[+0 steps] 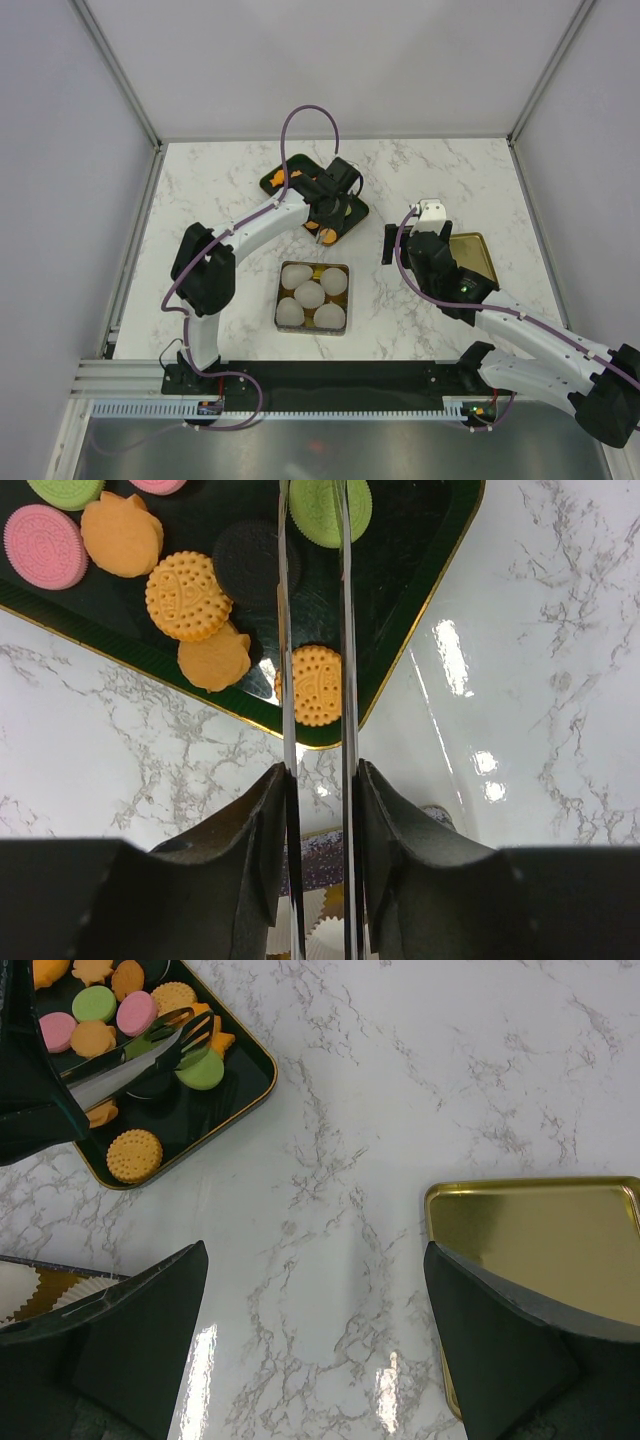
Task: Pack the cookies
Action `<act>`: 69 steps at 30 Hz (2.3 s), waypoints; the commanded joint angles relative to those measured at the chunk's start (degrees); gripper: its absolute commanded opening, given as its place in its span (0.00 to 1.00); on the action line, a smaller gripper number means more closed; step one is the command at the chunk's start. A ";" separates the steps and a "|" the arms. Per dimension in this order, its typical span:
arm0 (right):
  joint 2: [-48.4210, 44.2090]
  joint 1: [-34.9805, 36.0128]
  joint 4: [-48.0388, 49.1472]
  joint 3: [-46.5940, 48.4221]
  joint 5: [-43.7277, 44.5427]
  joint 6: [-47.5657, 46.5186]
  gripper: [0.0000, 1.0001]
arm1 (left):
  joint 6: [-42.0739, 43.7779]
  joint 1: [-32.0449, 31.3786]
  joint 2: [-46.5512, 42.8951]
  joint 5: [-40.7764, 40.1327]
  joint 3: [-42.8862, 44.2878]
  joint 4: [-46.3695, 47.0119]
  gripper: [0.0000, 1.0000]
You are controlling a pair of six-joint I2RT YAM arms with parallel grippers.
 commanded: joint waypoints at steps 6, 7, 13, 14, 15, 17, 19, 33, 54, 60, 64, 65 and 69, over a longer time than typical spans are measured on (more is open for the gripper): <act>-0.07 0.11 0.59 0.28 1.09 -0.17 0.98 | 1.26 -0.22 -3.08 3.47 -0.16 -0.24 0.29; 0.01 0.11 0.51 0.28 1.09 -0.17 0.98 | 1.18 -0.22 -3.35 3.64 -0.24 -0.24 0.27; 0.10 0.02 0.51 0.54 1.01 -0.34 0.98 | 0.91 -0.22 -5.72 3.30 -0.60 -0.59 0.23; 0.19 0.02 0.51 0.54 1.01 -0.34 0.98 | 0.91 -0.22 -5.90 3.03 -0.77 -0.85 0.23; 0.19 0.02 0.51 0.45 1.01 -0.34 0.98 | 0.91 -0.13 -6.16 2.77 -0.77 -0.94 0.23; 0.19 0.02 0.51 0.63 0.92 -0.26 0.98 | 1.18 -0.13 -6.43 2.76 -0.95 -1.46 0.25; 0.28 0.02 0.51 0.72 0.92 -0.43 0.98 | 1.18 -0.13 -6.86 3.03 -1.56 -1.55 0.28; 0.98 0.11 0.42 0.89 0.74 0.01 0.98 | 3.37 -0.83 -7.22 5.49 -3.23 -1.38 0.54; 0.89 0.02 0.16 0.28 1.01 -0.08 0.98 | 4.08 -1.54 -1.51 3.03 0.37 -1.99 0.56; 0.89 0.11 0.24 0.19 1.01 -0.17 0.98 | 3.99 -1.54 -0.63 2.85 1.25 -2.08 0.56; 0.89 0.02 0.24 0.19 1.09 -0.08 0.98 | 3.90 -1.54 -0.63 3.12 1.42 -2.17 0.52; 0.89 0.02 0.24 0.19 1.01 -0.08 0.98 | 3.90 -1.54 -0.63 3.12 1.34 -2.17 0.51; 0.89 0.02 0.16 0.10 1.09 -0.08 0.98 | 3.99 -1.62 -0.89 3.38 1.69 -2.35 0.42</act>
